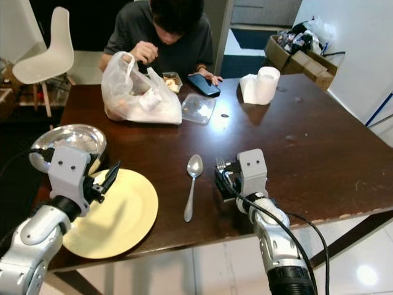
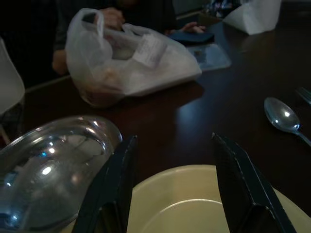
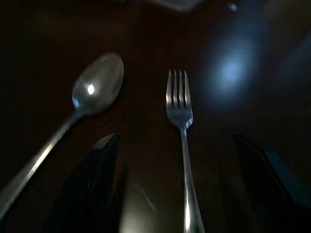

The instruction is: Setting the table

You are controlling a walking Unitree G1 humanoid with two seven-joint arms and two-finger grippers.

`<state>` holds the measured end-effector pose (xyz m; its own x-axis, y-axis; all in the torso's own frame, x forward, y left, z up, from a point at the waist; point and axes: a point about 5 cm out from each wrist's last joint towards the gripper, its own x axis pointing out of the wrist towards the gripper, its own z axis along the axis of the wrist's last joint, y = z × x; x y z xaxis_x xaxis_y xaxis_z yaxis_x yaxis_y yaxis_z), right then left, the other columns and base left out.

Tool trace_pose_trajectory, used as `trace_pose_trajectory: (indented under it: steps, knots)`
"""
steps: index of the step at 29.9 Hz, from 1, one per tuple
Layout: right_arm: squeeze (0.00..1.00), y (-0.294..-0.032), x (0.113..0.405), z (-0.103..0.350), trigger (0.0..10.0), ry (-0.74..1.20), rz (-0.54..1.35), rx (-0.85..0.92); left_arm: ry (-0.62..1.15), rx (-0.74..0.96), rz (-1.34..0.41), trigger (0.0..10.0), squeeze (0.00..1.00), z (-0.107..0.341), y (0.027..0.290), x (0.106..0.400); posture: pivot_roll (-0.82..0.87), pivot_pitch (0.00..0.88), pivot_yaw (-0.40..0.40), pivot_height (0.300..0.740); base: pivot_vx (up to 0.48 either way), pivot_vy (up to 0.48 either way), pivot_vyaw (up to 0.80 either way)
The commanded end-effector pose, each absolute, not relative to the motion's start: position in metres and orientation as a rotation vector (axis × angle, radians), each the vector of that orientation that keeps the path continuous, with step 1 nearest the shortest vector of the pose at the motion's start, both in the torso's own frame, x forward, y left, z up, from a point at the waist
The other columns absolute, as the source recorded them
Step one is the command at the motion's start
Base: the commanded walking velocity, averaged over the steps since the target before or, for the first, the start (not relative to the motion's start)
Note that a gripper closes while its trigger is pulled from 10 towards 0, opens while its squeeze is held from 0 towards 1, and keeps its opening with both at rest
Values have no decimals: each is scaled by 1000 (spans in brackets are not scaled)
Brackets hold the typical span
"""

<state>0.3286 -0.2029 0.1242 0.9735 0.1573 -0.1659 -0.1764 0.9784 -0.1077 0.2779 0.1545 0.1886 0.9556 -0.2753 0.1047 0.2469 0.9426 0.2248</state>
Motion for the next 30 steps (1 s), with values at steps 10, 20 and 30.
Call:
trace_pose_trajectory:
  steps: [10, 20, 30]
  knots:
    - [0, -222, 322, 103, 10000, 260, 98, -105, -158, 265, -310, 10000, 0, 212, 167, 279, 39, 56, 118, 740, 0, 0, 0]
    - [0, -227, 329, 98, 10000, 307, 158, -95, -141, 283, -308, 10000, 0, 220, 179, 276, 75, 82, 138, 740, 0, 0, 0]
    - [0, -233, 331, 80, 0, 505, 257, -127, -116, 281, -295, 10000, 0, 223, 186, 268, 100, 92, 128, 740, 0, 0, 0]
